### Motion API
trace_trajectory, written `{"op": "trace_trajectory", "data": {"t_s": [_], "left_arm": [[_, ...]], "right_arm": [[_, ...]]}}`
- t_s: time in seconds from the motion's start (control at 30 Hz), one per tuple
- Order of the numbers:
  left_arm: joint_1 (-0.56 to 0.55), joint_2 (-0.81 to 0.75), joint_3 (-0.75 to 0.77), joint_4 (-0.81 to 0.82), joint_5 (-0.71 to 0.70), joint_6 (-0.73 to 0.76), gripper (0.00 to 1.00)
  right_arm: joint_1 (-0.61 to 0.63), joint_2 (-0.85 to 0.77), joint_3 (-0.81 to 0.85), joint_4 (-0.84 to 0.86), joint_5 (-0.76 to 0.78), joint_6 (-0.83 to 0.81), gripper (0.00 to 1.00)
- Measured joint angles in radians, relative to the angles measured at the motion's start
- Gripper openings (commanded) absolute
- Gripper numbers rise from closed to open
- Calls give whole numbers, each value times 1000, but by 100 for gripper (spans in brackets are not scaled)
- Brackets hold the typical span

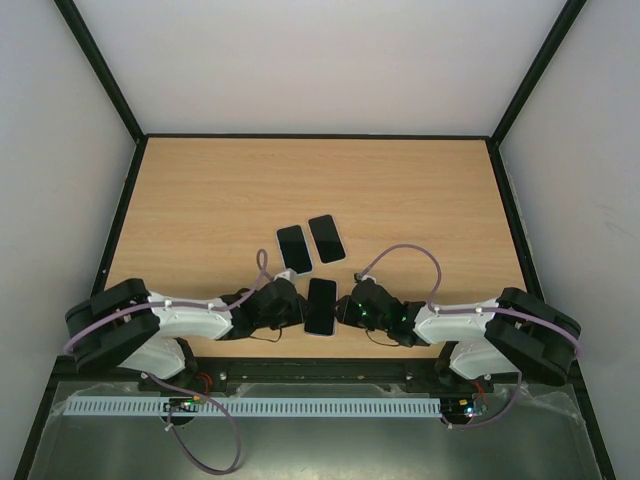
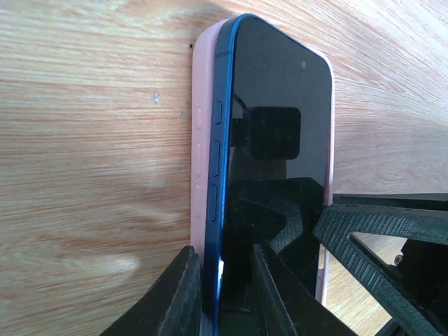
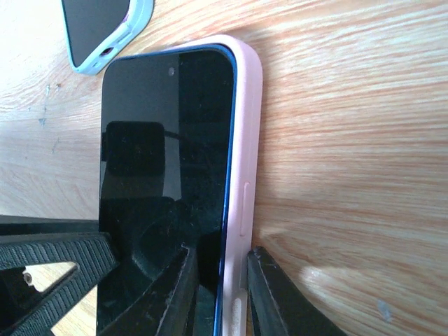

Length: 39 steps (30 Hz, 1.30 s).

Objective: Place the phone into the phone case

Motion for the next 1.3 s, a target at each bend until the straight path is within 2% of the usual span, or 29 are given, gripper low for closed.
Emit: {"op": "trace_trajectory", "data": {"t_s": [0.27,0.4,0.47,0.53,0.73,0.9,1.07,1.17,1.23,1.3], "left_arm": [[-36,42,9,39,-31,-22,22],[-53,51,19,35,-51,-40,36],[-66,47,25,21,-53,-52,47],[-76,26,27,0,-57,-68,51],[-89,-63,29,-67,-72,-79,47],[-124,-55,32,-79,-71,-86,46],[-156,32,63,-71,-70,-91,31],[-175,68,85,-77,-77,-93,28],[-184,82,103,-97,-90,-93,30],[-193,89,122,-124,-104,-92,41]], "right_arm": [[-8,3,-14,31,21,-1,21],[-11,3,-19,43,31,-3,24],[-10,-2,-19,39,31,-4,24],[-8,-20,-19,11,31,-3,25],[-6,-89,-19,-66,23,-3,23],[-6,-113,-40,-84,-3,6,20],[-6,-143,-74,-77,-27,21,16],[-7,-154,-85,-71,-32,26,13],[-8,-159,-96,-62,-31,32,12],[-9,-160,-108,-43,-32,43,11]]}}
